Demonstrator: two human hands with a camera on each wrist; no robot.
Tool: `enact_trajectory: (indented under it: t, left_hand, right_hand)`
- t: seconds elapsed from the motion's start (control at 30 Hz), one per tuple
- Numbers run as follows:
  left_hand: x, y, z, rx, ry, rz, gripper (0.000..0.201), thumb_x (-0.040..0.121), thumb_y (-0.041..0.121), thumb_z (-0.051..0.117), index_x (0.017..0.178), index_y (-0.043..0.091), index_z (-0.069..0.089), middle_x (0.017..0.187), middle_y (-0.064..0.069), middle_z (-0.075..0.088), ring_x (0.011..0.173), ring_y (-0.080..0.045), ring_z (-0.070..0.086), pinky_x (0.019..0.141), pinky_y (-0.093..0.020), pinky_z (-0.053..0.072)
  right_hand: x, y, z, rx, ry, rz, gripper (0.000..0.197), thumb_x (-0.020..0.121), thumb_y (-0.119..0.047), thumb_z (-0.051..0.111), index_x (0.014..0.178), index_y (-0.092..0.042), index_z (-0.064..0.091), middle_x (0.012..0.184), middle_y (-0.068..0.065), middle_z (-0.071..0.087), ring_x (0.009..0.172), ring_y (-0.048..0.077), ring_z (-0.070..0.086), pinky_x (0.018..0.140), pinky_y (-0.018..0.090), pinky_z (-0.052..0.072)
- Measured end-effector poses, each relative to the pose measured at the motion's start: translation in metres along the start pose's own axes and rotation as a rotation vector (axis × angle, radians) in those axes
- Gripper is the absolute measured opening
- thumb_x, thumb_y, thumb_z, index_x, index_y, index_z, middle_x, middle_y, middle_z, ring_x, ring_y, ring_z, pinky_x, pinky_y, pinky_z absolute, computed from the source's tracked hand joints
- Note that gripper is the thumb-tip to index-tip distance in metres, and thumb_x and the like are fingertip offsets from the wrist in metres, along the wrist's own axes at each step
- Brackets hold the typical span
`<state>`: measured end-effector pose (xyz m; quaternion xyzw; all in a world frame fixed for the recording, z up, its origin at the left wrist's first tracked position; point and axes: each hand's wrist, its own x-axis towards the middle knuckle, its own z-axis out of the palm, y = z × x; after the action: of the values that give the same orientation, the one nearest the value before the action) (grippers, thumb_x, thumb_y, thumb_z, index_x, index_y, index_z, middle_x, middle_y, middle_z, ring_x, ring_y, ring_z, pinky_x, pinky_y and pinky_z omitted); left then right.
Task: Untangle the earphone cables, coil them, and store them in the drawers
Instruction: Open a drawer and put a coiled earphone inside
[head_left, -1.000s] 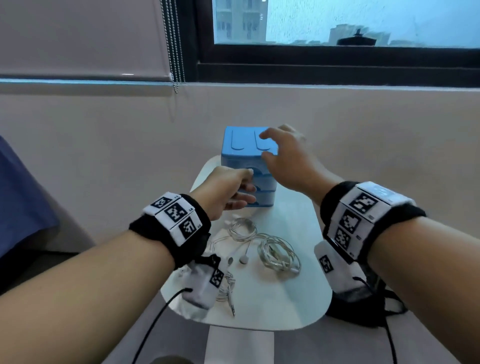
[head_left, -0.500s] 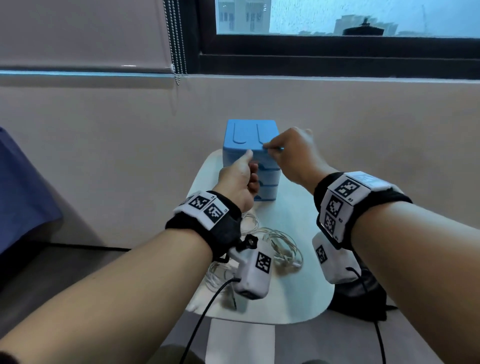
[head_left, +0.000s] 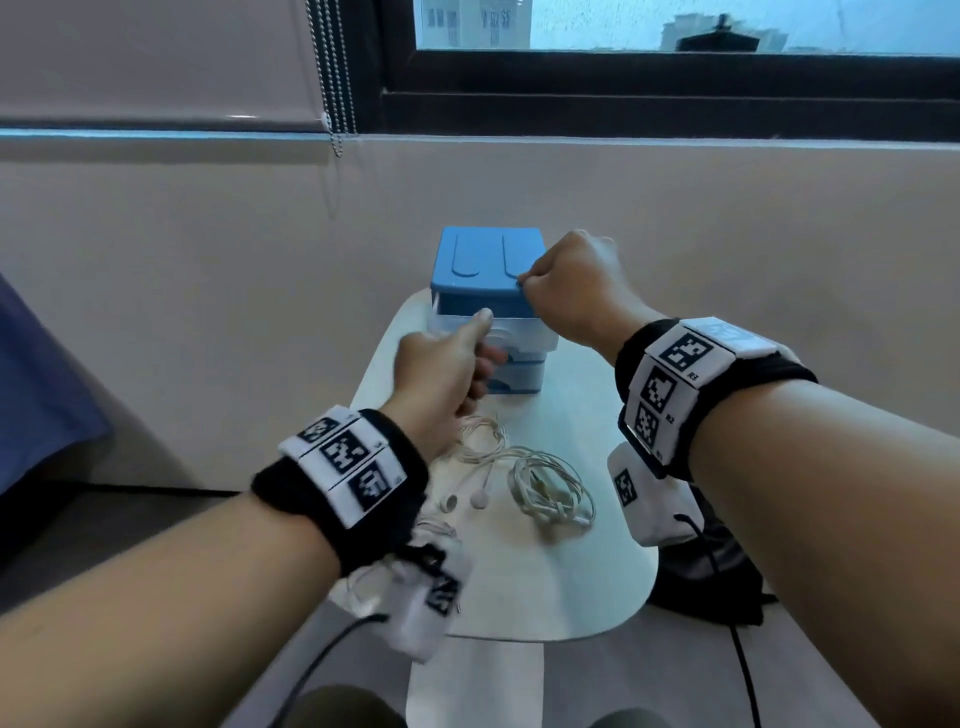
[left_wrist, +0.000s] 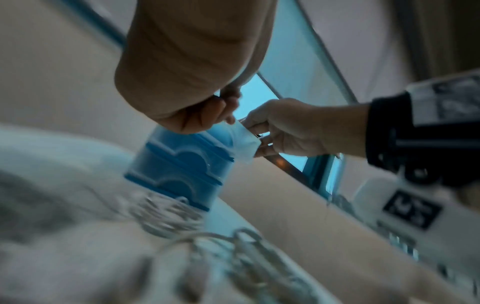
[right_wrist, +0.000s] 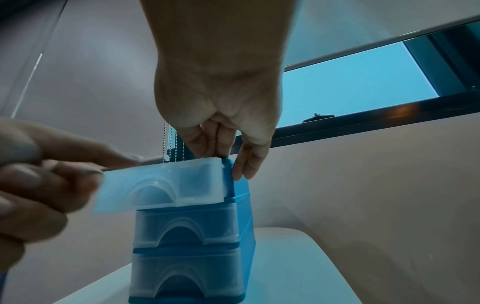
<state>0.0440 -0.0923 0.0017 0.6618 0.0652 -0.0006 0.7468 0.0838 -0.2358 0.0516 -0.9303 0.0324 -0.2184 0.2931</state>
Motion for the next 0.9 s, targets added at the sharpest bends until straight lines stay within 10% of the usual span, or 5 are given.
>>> enact_trajectory:
  t: [0.2,0.5,0.67,0.77,0.9]
  left_hand:
    - [0.017,0.037,-0.044,0.508,0.201,0.618,0.019,0.092,0.033,0.072,0.085,0.019,0.063,0.067,0.015,0.055,0.057,-0.001,0.046,0.058,-0.022,0.038]
    - [0.044,0.035,-0.040,0.996,-0.107,0.514,0.044,0.100,0.015,0.047,0.140,0.030,0.056,0.117,-0.007,0.051,0.106,-0.032,0.056,0.096,-0.040,0.049]
    - [0.040,0.043,-0.045,1.002,-0.178,0.443,0.057,0.096,0.014,0.045,0.148,0.037,0.051,0.134,-0.007,0.060,0.092,-0.035,0.065,0.085,-0.046,0.059]
    - [0.036,0.047,-0.045,1.011,-0.197,0.421,0.061,0.096,0.010,0.042,0.152,0.034,0.048,0.124,-0.006,0.062,0.074,-0.031,0.067,0.079,-0.043,0.061]
    - [0.033,0.050,-0.045,1.022,-0.215,0.375,0.064,0.095,0.009,0.042,0.154,0.034,0.045,0.088,0.003,0.054,0.065,-0.030,0.066,0.077,-0.043,0.063]
  right_hand:
    - [0.002,0.005,0.005,0.027,0.014,0.005,0.026,0.087,-0.011,0.060,0.073,0.011,0.065,0.061,0.006,0.044,0.058,0.020,0.033,0.052,0.029,0.039]
    - [-0.013,0.021,-0.027,0.198,-0.153,0.082,0.028,0.094,-0.012,0.065,0.119,-0.016,0.075,0.115,0.003,0.071,0.104,0.020,0.065,0.096,0.034,0.055]
    - [-0.057,0.058,-0.024,-0.004,-0.476,0.131,0.019,0.093,-0.005,0.065,0.108,-0.011,0.075,0.088,0.005,0.076,0.073,0.016,0.071,0.062,0.019,0.054]
    - [-0.086,0.060,-0.011,-0.115,-0.825,0.064,0.026,0.090,-0.024,0.078,0.114,-0.019,0.074,0.096,-0.002,0.076,0.073,0.005,0.067,0.064,0.017,0.050]
    - [-0.097,0.057,0.006,-0.240,-0.674,-0.039,0.018,0.081,-0.027,0.085,0.095,-0.020,0.075,0.083,-0.008,0.067,0.071,0.007,0.057,0.066,0.022,0.049]
